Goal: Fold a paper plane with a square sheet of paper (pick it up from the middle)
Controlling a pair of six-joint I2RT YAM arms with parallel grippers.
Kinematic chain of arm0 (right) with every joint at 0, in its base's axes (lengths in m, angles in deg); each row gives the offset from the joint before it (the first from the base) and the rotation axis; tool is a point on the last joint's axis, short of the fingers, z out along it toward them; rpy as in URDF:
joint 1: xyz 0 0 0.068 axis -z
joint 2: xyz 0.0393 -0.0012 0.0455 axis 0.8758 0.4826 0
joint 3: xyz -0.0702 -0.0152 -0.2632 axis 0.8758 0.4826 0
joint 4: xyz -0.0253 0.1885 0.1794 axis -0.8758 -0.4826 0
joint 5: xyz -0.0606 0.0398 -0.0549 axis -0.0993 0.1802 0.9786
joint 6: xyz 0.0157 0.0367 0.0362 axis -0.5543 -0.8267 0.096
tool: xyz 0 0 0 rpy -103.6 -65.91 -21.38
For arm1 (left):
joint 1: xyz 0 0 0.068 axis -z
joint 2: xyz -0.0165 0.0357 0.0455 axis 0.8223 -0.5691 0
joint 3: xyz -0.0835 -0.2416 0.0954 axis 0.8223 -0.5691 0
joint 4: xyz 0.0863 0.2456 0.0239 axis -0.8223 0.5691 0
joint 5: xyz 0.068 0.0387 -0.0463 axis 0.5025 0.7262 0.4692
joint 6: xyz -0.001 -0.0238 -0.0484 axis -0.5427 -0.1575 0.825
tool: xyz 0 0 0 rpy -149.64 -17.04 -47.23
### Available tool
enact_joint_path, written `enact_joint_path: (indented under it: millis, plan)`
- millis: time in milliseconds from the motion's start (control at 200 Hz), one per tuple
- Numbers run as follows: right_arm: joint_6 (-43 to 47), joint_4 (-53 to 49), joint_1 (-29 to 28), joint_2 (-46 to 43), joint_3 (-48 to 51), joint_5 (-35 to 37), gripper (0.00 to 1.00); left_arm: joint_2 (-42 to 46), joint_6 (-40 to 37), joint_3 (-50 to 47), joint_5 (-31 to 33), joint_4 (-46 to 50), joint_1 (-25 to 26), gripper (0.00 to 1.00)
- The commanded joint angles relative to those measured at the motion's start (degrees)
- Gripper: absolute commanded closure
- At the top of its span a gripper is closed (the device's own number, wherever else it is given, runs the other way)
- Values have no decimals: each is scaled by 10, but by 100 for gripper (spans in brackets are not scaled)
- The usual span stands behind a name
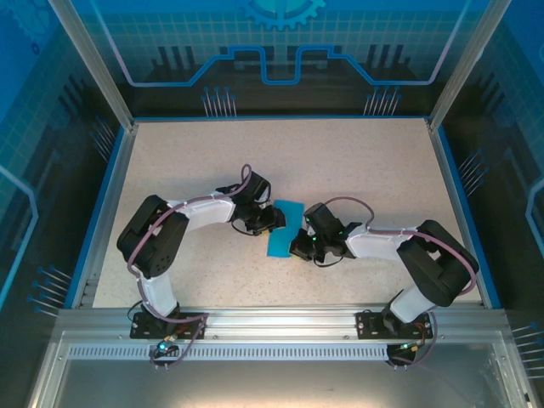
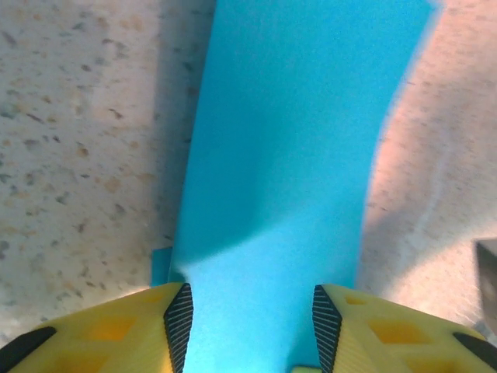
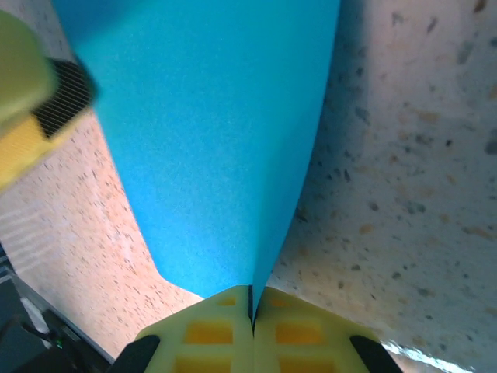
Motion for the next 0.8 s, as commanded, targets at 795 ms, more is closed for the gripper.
enact_joint_path:
  millis: [795]
  plan:
    - [40, -56, 1, -35, 6, -10, 82, -32, -58, -4, -10, 14, -25, 66]
